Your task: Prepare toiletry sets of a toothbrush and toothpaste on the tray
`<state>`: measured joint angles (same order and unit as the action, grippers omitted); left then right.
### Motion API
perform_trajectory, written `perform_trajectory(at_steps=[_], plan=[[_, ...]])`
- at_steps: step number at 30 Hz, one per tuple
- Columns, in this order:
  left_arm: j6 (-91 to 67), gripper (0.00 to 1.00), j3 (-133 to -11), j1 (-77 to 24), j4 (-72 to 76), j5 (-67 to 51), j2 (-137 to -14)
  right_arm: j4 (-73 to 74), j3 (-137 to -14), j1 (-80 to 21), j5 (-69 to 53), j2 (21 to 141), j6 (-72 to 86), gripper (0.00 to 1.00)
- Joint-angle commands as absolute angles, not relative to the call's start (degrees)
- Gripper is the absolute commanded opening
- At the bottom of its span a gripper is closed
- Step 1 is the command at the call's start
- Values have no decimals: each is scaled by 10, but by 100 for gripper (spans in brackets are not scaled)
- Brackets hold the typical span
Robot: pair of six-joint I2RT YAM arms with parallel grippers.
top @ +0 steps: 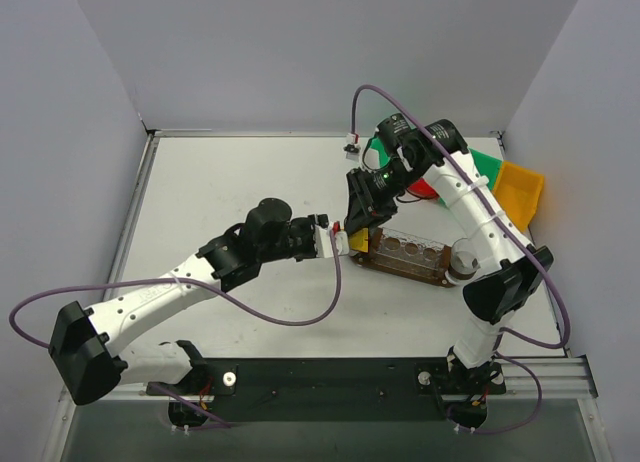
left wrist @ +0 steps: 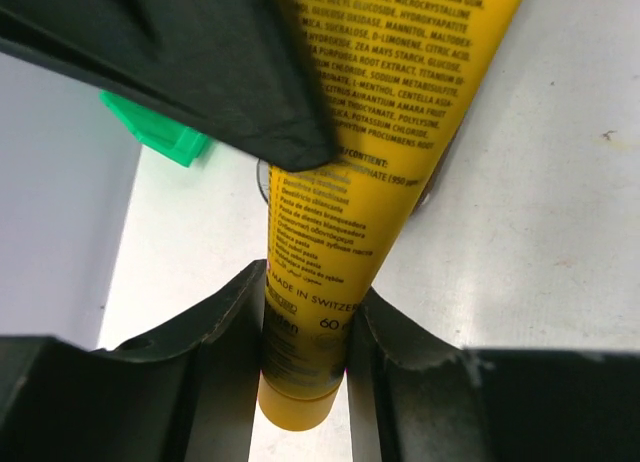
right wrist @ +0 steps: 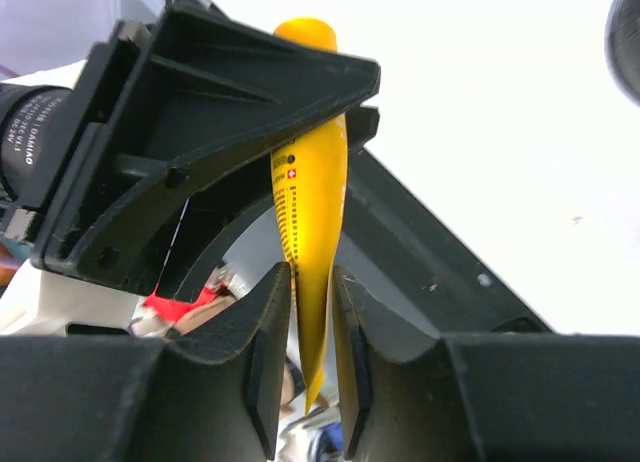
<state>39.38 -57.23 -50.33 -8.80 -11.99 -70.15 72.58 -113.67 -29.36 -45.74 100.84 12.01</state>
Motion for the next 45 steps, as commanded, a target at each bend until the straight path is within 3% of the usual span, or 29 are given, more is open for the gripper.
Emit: perform_trajectory(at_steps=[1,5,14,18,30,45], plan=[[330,1,-592,-510,-74,-127,-710,685,-1167,-292,-396,988,146,23],[281,0,-604,-509,-60,-141,-716,632,-1155,-287,-359,964,172,31],[207,0,-628,-480,-74,-142,-737,608,-1097,-277,-302,899,190,37],[193,0,-636,-471,-81,-139,-741,591,-1056,-279,-297,864,206,44],[176,0,-636,-465,-77,-148,-740,495,-993,-280,-315,839,246,40],[171,0,-637,-463,-76,-135,-743,489,-969,-295,-335,841,251,36]])
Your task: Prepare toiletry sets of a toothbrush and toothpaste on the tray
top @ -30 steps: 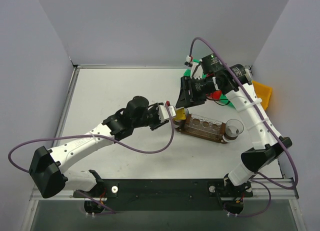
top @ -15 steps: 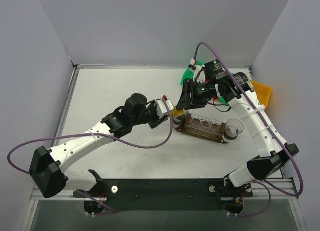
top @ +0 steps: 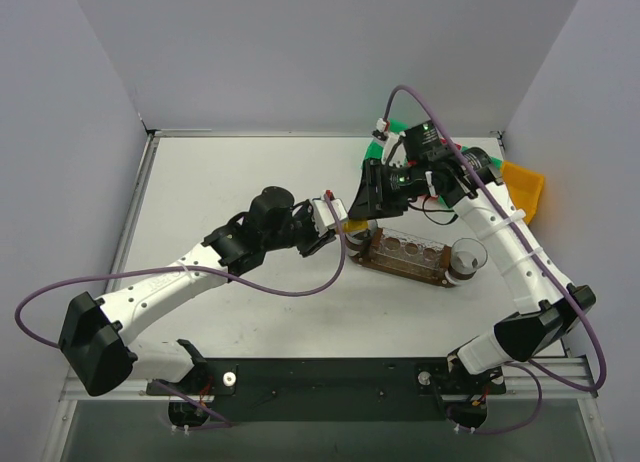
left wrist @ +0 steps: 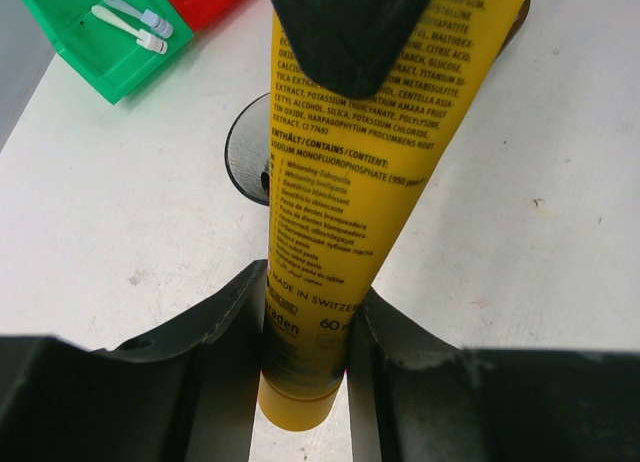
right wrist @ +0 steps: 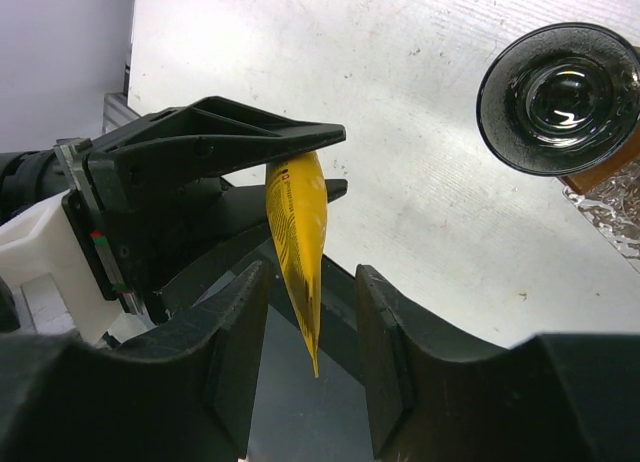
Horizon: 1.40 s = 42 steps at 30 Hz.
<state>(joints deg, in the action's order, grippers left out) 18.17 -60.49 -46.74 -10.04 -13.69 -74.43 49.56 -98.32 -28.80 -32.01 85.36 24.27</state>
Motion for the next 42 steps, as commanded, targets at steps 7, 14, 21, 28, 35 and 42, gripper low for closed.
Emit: perform_trajectory(at_steps=[7,14,21,28,35,42], plan=[[169,0,-638,-464,-76,-135,-743,487,-965,-302,-323,838,253,29],[167,10,-635,-464,-75,-130,-740,484,-968,-303,-320,838,257,0],[144,84,-634,-458,-72,-108,-742,475,-988,-301,-223,803,264,0],[85,90,-650,-432,-74,-83,-730,476,-1001,-273,-135,753,272,0],[-60,95,-630,-346,-57,-33,-723,557,-991,-183,-93,726,269,0],[-152,96,-608,-237,-78,-26,-712,692,-1003,-179,25,740,234,0]])
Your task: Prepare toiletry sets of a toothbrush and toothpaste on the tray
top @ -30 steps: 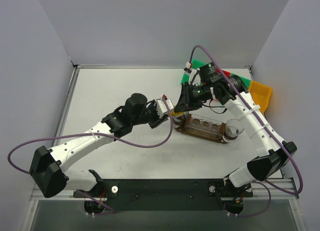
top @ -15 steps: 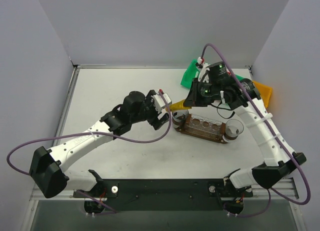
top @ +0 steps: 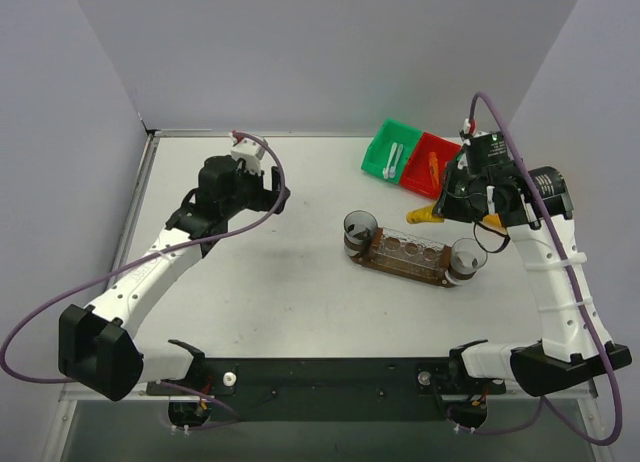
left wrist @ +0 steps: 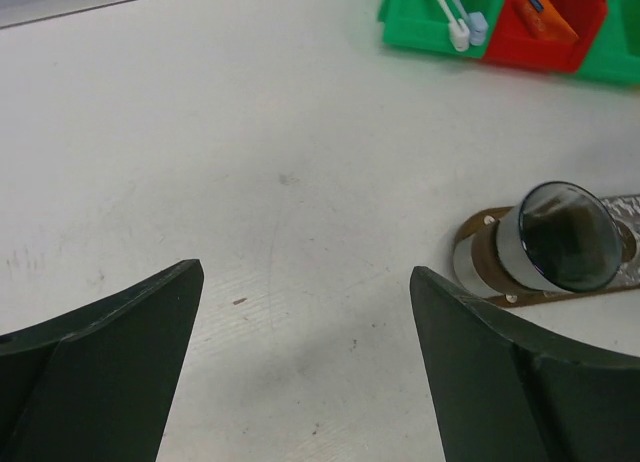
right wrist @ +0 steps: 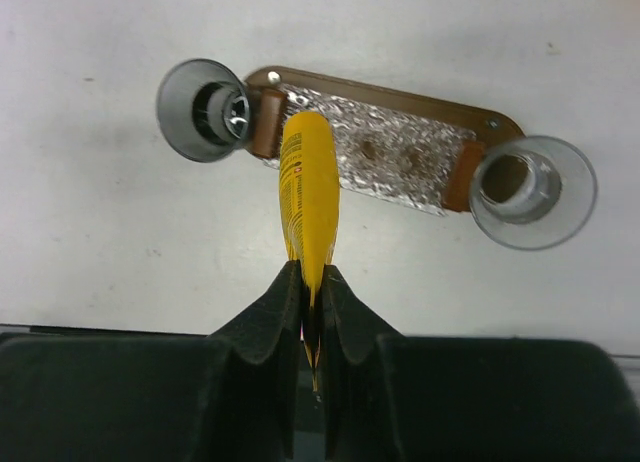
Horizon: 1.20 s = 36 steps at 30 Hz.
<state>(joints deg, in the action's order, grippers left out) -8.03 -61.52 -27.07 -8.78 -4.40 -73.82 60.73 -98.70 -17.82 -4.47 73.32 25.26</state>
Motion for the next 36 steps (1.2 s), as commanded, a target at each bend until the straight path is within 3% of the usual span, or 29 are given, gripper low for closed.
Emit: perform_trajectory(at_steps=[1,12,36], plan=[[-151,96,-607,-235,-80,-22,-712,694,-999,-179,26,740,235,0],[-149,96,-613,-234,-84,-16,-719,676,-912,-174,47,751,221,0],[-144,95,-620,-226,-92,-21,-730,627,-839,-151,52,771,193,0]])
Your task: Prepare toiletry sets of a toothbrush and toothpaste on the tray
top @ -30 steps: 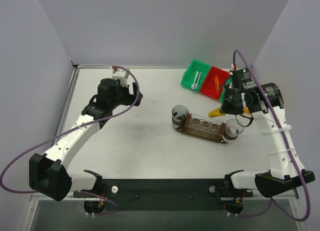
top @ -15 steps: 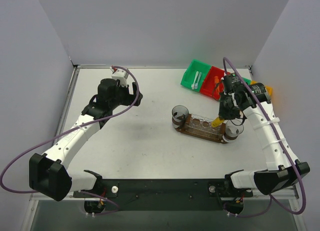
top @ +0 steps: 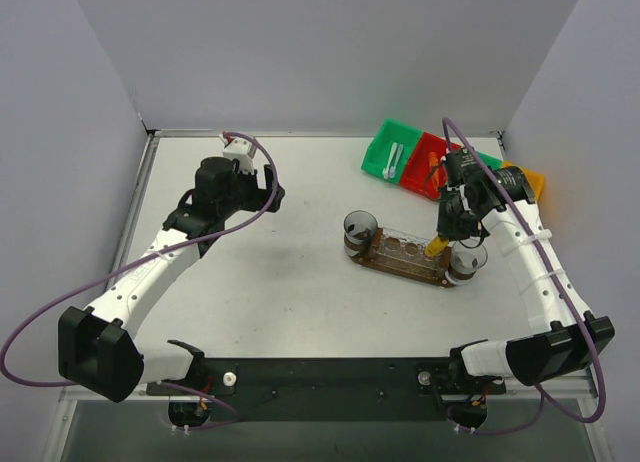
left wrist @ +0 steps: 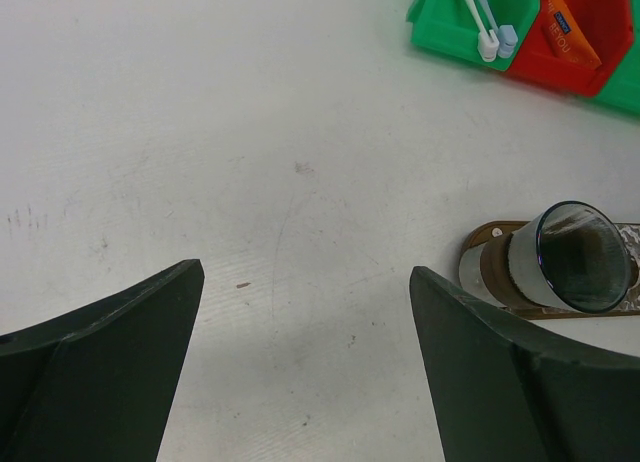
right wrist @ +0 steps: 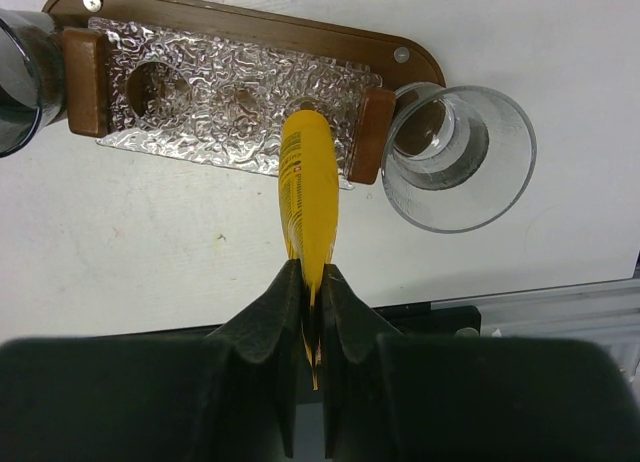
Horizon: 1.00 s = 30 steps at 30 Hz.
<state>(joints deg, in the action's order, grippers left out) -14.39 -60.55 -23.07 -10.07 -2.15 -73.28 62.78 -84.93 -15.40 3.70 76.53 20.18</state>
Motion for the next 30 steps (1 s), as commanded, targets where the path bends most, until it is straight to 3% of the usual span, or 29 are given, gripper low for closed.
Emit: perform_trajectory(at_steps=[1,30], plan=[[-144,95,-620,-225,-92,-20,-732,627,-839,-152,53,772,192,0],[-144,95,-622,-213,-90,-19,-739,635,-880,-152,48,802,183,0]])
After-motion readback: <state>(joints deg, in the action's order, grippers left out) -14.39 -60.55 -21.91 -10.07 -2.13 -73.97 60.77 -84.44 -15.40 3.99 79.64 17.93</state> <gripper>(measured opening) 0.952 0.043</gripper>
